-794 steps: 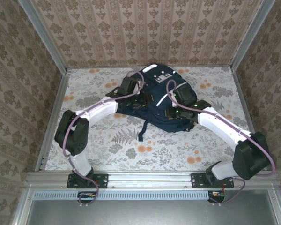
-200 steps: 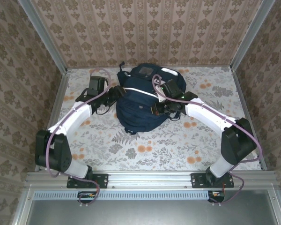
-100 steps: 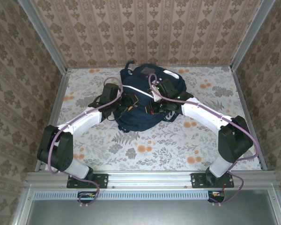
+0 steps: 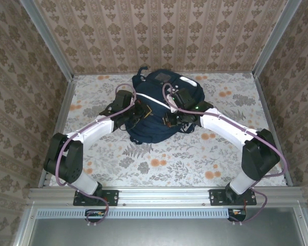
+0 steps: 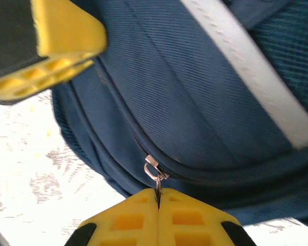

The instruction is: Pack books, pencil case, and school supplies into a backpack

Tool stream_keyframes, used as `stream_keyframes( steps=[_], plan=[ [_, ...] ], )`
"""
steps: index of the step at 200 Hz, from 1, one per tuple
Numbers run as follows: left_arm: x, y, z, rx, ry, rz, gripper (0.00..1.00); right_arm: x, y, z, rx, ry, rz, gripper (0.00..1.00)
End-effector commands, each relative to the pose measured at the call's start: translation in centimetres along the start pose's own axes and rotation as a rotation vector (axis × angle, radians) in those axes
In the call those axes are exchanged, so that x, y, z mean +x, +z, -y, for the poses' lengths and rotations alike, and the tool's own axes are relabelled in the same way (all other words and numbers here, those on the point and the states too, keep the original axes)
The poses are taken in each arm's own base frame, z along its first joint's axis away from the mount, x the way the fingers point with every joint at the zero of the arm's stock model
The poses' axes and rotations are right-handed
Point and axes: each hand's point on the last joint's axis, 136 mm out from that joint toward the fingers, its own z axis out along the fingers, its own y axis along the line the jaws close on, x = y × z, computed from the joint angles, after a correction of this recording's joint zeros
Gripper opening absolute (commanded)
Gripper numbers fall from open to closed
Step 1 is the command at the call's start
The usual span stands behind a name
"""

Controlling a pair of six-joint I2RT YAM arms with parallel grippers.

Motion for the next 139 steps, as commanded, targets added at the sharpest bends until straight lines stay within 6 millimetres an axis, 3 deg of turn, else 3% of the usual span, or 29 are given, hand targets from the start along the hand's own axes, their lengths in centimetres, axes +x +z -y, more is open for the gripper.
stream_keyframes(
  steps=[1,38,82,109,127,139],
  plan=[
    [-1.6,-0.4,-3.1,-0.108,0.015,0.068,0.00,1.2,-2.7,4.8,0.246,-0.048,-0.027,0.00],
    [-1.2,-0.6,-3.9,-0.114,0.028,0.052,0.00,0.5,-3.0,8.6,0.363,-0.021,-0.029,0.00],
    [0.7,0.5,-1.1,-0.019,0.099,-0.056,0.00,-2.3,-1.7,10.9,0.437,0.078,0.019,0.00],
    [1.0,0.4,-0.2,0.002,0.110,-0.066,0.00,-3.4,-2.5,12.7,0.465,0.188,0.081,0.00],
    [1.1,0.0,0.7,0.030,0.132,-0.075,0.00,-3.9,-3.1,12.1,0.395,0.194,0.103,0.00],
    [1.4,-0.3,1.4,0.041,0.149,-0.092,0.22,-3.9,-3.4,11.1,0.337,0.157,0.110,0.00]
  ],
)
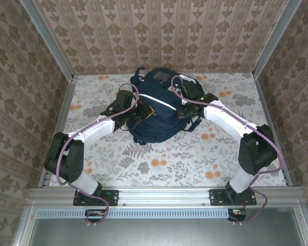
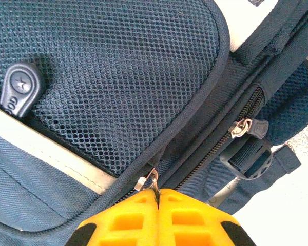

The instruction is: Pack books, pencil case, and school supplies into a backpack

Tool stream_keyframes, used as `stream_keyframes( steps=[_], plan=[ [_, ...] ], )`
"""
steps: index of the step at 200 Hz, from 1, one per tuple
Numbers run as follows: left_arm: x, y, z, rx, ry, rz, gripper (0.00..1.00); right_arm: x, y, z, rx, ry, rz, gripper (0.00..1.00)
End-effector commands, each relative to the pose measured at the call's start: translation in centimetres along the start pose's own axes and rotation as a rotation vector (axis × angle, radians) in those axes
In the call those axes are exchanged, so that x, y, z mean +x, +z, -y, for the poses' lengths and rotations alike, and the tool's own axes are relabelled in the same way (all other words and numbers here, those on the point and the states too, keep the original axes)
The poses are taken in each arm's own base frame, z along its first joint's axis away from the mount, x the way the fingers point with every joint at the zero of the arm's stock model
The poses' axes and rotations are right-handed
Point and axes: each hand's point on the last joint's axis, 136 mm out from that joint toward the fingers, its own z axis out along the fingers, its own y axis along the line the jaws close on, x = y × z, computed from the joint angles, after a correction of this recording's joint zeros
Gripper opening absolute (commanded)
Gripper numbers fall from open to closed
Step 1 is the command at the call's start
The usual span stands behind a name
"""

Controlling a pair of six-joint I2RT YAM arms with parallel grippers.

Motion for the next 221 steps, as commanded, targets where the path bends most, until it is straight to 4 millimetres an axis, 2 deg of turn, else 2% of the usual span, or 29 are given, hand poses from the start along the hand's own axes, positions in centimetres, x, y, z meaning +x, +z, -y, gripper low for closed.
stream_keyframes(
  steps=[1,18,30,37,49,58,62,73,75,78,100,113,132,159,192,221],
  plan=[
    [0.1,-0.6,0.4,-0.009,0.055,-0.032,0.24,-2.0,-2.1,2.8,0.052,0.046,0.089,0.00],
    [-0.1,-1.6,1.2,-0.017,0.094,-0.023,0.51,-1.7,-3.0,2.3,-0.003,0.003,0.090,0.02],
    [-0.4,-2.6,1.5,-0.039,0.120,-0.009,0.61,-1.4,-3.5,2.8,-0.009,0.006,0.085,0.10],
    [-0.7,-3.3,1.6,-0.053,0.133,0.005,0.64,-1.2,-3.9,3.1,-0.021,0.028,0.076,0.19],
    [-1.3,-4.9,1.8,-0.071,0.160,0.029,0.68,-1.2,-5.1,3.2,-0.072,0.075,0.077,0.46],
    [-1.5,-6.1,1.9,-0.089,0.186,0.054,0.72,-1.6,-6.3,3.3,-0.084,0.086,0.120,0.60],
    [-2.6,-7.2,1.4,-0.110,0.179,0.089,0.74,-1.8,-6.8,3.4,-0.082,0.085,0.146,0.66],
    [-3.7,-9.2,0.5,-0.168,0.198,0.148,0.77,-2.2,-7.7,4.1,-0.063,0.087,0.206,0.80],
    [-3.9,-9.6,0.2,-0.180,0.201,0.161,0.77,-2.5,-8.7,4.1,-0.063,0.084,0.236,0.82],
    [-4.2,-10.2,0.0,-0.199,0.210,0.178,0.78,-2.6,-9.1,4.5,-0.053,0.087,0.255,0.85],
    [-6.6,-15.0,-3.9,-0.426,0.262,0.348,0.93,-3.2,-11.0,8.3,0.117,0.103,0.387,0.99],
    [-7.8,-17.9,-6.5,-0.588,0.306,0.466,1.00,-2.9,-11.8,11.1,0.244,0.132,0.445,0.99],
    [-9.2,-22.2,-10.3,-0.792,0.330,0.651,1.00,-2.1,-12.8,15.0,0.428,0.169,0.537,1.00],
    [-9.8,-25.8,-14.8,-0.932,0.307,0.822,1.00,-0.3,-12.4,18.5,0.548,0.216,0.652,1.00],
    [-10.1,-26.8,-18.7,-0.997,0.312,0.876,1.00,2.7,-9.7,21.2,0.632,0.243,0.681,0.99],
    [-11.0,-25.6,-20.4,-1.017,0.423,0.884,1.00,4.4,-6.3,22.3,0.635,0.234,0.670,1.00]
  ],
)
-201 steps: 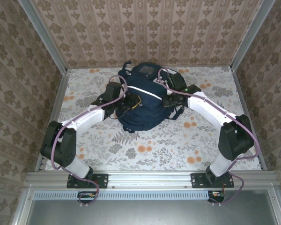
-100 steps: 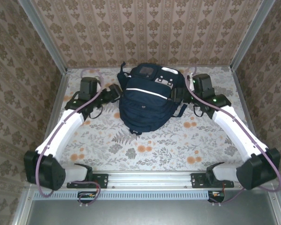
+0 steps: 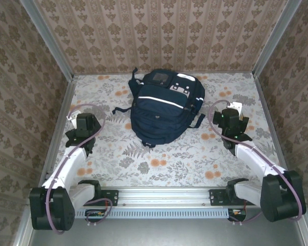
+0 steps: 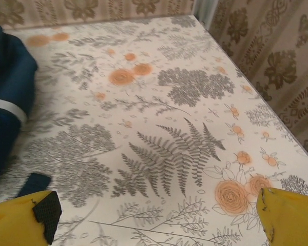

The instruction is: Pack books, pencil case, and school supplies into a backpack

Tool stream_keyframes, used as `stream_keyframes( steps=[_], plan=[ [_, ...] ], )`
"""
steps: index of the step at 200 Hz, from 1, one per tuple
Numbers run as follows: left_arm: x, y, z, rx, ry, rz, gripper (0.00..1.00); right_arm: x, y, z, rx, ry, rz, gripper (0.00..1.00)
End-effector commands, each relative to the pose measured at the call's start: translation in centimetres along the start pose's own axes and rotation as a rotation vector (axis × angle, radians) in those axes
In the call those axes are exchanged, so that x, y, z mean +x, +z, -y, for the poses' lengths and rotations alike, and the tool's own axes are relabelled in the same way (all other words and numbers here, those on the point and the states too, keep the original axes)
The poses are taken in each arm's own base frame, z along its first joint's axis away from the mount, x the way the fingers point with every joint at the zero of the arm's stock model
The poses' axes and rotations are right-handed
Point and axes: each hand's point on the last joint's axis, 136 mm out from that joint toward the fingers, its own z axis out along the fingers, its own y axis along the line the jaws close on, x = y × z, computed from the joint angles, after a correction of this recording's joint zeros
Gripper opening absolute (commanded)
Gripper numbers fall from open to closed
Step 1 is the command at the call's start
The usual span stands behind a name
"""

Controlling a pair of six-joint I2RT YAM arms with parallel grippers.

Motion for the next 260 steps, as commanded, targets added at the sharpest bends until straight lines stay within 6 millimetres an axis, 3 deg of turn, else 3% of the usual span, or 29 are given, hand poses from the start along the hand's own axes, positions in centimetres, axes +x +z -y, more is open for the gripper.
stream_keyframes(
  steps=[1,35,66,85,118,166,190,260],
  plan=[
    [-2.5,1.2,0.4,0.004,0.069,0.163,1.00,-1.5,1.2,0.3,0.030,0.047,0.133,0.99],
    [-1.9,2.8,3.0,0.130,0.191,0.254,1.00,-0.6,2.7,-1.7,-0.053,0.006,0.181,1.00],
    [-1.8,2.4,5.6,0.292,0.249,0.353,1.00,-0.9,2.9,-3.6,-0.166,-0.012,0.222,1.00],
    [-1.2,2.4,6.3,0.367,0.246,0.377,1.00,0.6,3.6,-4.5,-0.207,-0.035,0.209,1.00],
    [-0.4,3.2,7.1,0.409,0.269,0.378,1.00,1.2,3.8,-4.7,-0.239,-0.023,0.216,1.00],
    [0.7,5.9,7.8,0.405,0.281,0.321,1.00,1.7,4.7,-4.4,-0.224,-0.010,0.195,1.00],
    [0.5,7.0,7.3,0.346,0.272,0.274,1.00,1.7,5.0,-4.5,-0.223,-0.010,0.174,1.00],
    [0.5,6.9,8.1,0.327,0.317,0.278,1.00,1.7,5.2,-4.4,-0.230,-0.004,0.164,1.00]
  ],
)
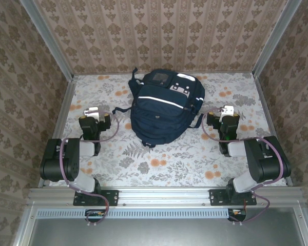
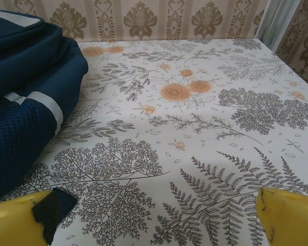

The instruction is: Pack books, pencil case, and school supplies into a backpack

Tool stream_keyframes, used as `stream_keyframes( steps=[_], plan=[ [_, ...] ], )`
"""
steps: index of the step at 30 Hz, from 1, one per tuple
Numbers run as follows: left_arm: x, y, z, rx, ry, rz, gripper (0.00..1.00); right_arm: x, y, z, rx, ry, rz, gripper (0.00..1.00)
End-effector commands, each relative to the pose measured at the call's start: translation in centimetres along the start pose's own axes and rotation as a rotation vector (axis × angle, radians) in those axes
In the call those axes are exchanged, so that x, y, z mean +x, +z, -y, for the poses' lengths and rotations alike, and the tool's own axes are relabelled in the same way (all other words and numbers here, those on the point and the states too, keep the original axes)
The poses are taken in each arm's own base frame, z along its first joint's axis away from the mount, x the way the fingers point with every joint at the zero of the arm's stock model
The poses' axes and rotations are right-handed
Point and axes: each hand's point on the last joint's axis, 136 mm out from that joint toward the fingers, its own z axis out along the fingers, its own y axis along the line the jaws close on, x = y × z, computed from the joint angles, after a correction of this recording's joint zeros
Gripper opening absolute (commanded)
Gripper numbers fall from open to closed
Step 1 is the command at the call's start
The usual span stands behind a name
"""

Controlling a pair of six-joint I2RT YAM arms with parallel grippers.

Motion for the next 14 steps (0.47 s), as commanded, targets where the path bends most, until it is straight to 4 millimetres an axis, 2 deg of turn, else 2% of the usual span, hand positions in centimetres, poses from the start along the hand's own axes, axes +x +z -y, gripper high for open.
stream_keyframes(
  steps=[1,4,14],
  plan=[
    [-0.24,0.17,-0.15,-0.013,0.028,-0.003,1.00,-0.42,0.43,-0.35,-0.020,0.022,0.000,1.00],
    [-0.34,0.12,0.42,0.000,0.050,0.004,1.00,-0.42,0.43,-0.38,-0.022,0.022,0.000,1.00],
    [-0.25,0.38,0.31,0.036,0.024,-0.009,1.00,-0.39,0.37,-0.32,-0.022,0.023,0.001,0.99]
  ],
)
